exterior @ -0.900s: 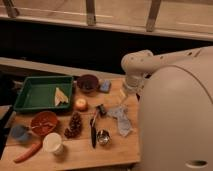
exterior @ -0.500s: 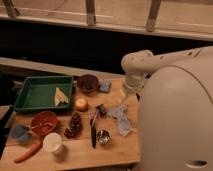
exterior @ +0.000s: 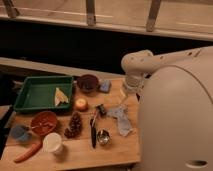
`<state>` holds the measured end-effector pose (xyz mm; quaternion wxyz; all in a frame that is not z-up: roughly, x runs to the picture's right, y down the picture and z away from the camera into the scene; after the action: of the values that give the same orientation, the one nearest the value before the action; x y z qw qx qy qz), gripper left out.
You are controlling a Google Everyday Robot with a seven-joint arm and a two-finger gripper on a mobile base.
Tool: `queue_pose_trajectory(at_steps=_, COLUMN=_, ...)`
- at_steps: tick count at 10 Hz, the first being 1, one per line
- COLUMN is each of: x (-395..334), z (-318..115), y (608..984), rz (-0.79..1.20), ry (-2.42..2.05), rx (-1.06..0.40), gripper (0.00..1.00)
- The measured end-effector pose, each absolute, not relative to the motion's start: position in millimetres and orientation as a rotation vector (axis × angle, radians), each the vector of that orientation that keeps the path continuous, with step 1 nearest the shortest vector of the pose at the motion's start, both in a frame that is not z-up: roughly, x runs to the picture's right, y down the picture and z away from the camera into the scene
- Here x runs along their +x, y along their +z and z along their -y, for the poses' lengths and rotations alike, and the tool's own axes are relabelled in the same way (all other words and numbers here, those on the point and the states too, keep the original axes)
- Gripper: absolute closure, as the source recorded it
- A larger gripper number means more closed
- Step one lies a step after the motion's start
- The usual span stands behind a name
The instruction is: Place grapes in paper cup
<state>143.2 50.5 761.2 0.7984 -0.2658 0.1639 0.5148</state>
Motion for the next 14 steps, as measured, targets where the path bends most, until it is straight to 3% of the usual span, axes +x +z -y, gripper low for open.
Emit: queue_pose_trajectory(at_steps=14, x=136.4, z=-50.0, y=761.1, rz=-0.341, ry=1.072, rx=-0.556, gripper=0.23)
